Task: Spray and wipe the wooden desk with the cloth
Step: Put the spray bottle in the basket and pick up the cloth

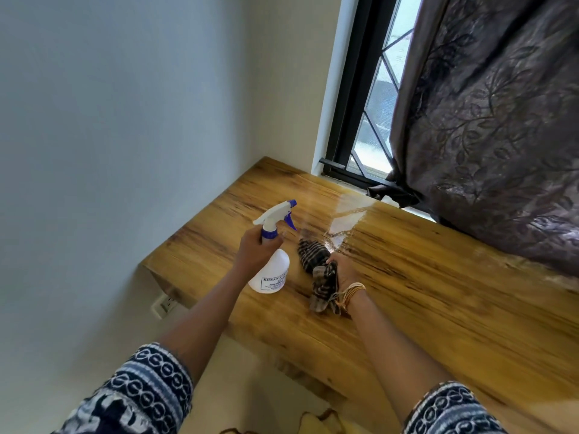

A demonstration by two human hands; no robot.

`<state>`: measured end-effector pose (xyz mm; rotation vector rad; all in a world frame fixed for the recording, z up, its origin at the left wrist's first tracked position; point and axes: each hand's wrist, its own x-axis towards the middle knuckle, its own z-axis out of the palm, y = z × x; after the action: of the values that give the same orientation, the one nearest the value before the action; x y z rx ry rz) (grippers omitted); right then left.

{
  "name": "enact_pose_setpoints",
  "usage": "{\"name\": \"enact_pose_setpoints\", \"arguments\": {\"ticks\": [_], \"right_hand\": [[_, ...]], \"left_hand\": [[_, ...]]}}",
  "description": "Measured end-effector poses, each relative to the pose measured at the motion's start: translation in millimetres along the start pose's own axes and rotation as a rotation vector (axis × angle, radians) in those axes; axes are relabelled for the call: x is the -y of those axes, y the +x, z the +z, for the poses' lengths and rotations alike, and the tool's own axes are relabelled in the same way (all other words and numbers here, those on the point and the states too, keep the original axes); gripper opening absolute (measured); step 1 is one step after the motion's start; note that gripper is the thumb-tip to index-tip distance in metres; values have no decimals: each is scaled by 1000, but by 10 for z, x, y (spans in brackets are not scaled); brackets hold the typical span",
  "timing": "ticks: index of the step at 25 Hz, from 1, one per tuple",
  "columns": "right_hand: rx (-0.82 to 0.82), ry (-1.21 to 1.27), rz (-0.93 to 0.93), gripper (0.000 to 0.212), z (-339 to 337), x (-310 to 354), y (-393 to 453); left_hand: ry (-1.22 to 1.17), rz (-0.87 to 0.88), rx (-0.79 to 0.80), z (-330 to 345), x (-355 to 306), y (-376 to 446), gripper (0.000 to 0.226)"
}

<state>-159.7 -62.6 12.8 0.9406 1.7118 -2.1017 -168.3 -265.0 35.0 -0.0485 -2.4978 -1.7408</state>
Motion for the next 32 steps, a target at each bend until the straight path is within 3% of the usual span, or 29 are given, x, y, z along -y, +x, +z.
{"name": "enact_pose_setpoints", "arguments": {"ticks": [5,7,9,11,14,16,18,24,27,32], "right_hand": [[-274,-487,-180,29,-103,-68,-292],[-360,-737,-230,12,-199,-112,-490],[-427,-811,-292,36,-357,-216,-666],[-386,-696,-403,46,-480,-331,-891],[-60,-431,-441,35,-626,-473,-1299],[193,-450,-454,45,-756,-582,-1573],[278,-557,-489,52,-924,-727,-1811],[-19,-564,-531,64,-1916,-1280,-2394],[-128,-421,-475,57,-2542,-1711,-2686],[-344,-271,-401,60,-3580,-2486,-3173]], "left_hand": [[31,-1,67,-126,-72,-343,24],[28,12,124,-144,-160,-469,22],[11,39,199,-111,-273,-634,23],[7,54,279,-24,-398,-790,22],[-1,101,454,215,-616,-1056,15],[-36,108,590,439,-770,-1237,13],[-54,122,673,657,-918,-1451,17],[-59,207,883,1342,-1228,-2264,12],[-86,165,918,1713,-1315,-2836,30],[96,1,920,2319,-1242,-4015,70]]}}
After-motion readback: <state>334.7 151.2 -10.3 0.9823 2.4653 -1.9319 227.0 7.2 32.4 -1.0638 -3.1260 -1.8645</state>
